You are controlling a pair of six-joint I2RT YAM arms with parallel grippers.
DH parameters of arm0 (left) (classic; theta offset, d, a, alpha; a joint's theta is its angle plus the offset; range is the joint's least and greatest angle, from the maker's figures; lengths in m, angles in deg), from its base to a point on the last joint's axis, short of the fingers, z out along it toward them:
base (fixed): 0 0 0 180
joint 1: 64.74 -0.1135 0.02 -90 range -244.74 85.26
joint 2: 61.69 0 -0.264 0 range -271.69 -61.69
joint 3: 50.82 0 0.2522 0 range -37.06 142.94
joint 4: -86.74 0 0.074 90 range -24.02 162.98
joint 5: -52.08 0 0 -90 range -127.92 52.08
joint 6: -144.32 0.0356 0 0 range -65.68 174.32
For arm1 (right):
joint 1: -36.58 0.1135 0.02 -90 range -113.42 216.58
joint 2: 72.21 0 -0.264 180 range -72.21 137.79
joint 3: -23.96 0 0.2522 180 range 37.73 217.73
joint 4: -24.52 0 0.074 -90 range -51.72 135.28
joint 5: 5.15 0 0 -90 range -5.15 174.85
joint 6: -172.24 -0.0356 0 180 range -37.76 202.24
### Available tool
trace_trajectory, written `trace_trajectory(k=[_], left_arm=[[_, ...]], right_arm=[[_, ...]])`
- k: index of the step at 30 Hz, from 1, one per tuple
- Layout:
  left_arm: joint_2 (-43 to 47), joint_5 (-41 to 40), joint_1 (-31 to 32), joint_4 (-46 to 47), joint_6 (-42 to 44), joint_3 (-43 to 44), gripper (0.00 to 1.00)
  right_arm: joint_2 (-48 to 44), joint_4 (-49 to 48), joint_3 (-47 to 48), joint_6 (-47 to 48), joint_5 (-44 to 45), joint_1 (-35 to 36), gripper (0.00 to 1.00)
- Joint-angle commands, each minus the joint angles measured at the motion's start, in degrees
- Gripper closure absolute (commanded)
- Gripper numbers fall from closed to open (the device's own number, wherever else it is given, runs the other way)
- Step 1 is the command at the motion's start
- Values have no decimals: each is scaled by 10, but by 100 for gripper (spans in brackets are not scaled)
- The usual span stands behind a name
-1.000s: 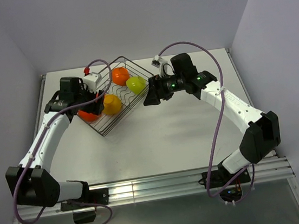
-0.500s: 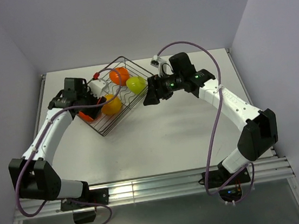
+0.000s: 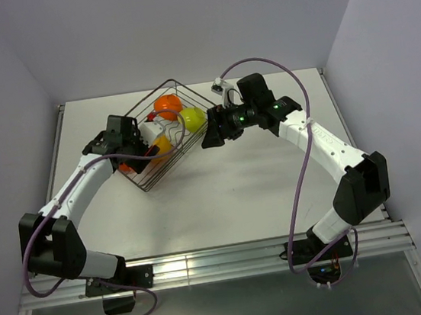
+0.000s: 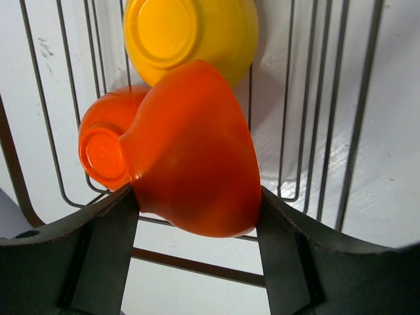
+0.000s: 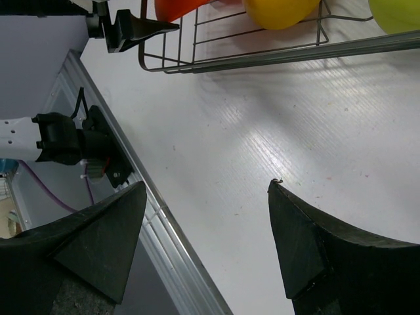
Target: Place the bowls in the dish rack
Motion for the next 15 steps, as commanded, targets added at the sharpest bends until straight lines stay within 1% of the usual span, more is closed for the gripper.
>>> trace_trajectory(k=[1, 13, 14, 15], left_arm=[[-3, -23, 10, 41, 17, -3, 100], [-20, -23, 19, 36, 34, -12, 100], [-21, -41, 19, 38, 34, -13, 100], [-22, -42, 22, 39, 35, -18, 100]], right_arm=[[-7, -1, 18, 11, 3, -1, 18], [-7, 1, 15, 11, 5, -2, 18], [-7, 1, 14, 11, 5, -2, 18], [-6, 2, 16, 11, 4, -2, 18]])
